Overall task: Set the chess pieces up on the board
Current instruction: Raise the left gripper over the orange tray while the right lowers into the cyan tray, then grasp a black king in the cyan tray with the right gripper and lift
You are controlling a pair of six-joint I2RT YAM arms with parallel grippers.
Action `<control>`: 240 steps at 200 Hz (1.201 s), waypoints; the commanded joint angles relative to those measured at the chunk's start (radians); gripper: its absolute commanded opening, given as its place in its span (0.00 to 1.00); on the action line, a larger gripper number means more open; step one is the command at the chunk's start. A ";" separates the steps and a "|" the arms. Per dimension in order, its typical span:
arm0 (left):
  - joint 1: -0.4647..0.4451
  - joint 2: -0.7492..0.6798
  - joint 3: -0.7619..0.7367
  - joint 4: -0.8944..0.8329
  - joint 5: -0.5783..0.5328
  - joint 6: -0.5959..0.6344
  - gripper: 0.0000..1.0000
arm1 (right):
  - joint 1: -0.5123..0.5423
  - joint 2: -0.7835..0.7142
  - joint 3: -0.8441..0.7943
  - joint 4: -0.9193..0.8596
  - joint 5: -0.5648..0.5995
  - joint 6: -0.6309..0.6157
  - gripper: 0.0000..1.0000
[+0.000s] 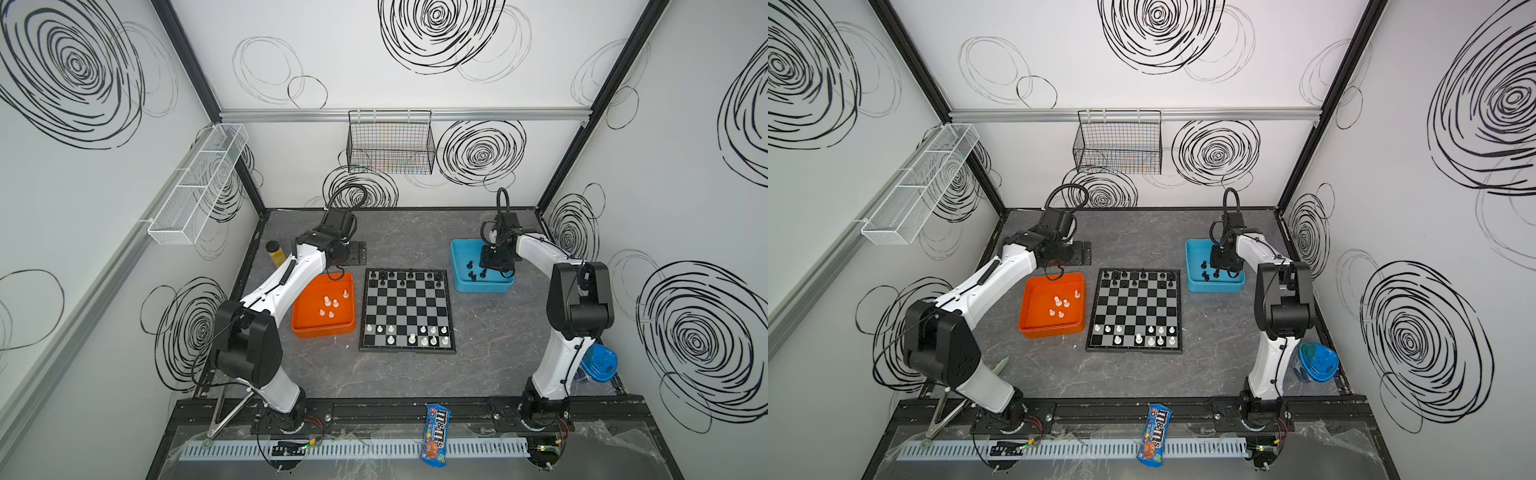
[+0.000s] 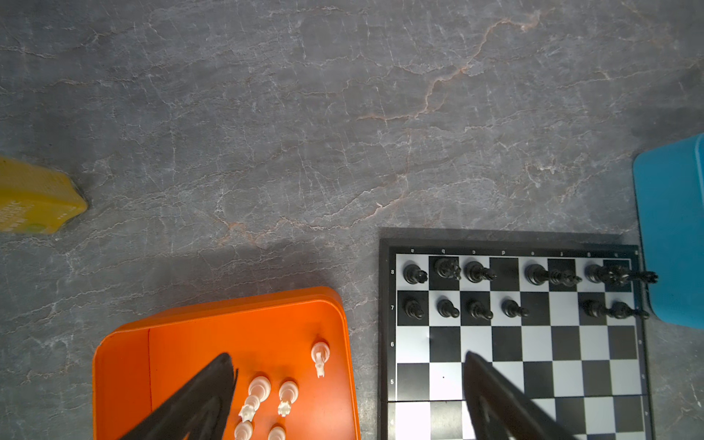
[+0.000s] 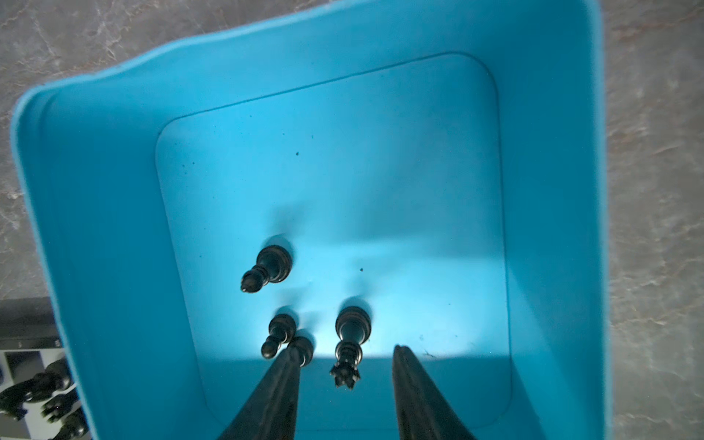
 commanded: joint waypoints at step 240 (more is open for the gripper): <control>0.010 0.005 -0.007 0.023 -0.005 0.014 0.96 | 0.014 0.036 0.037 -0.037 0.024 -0.007 0.19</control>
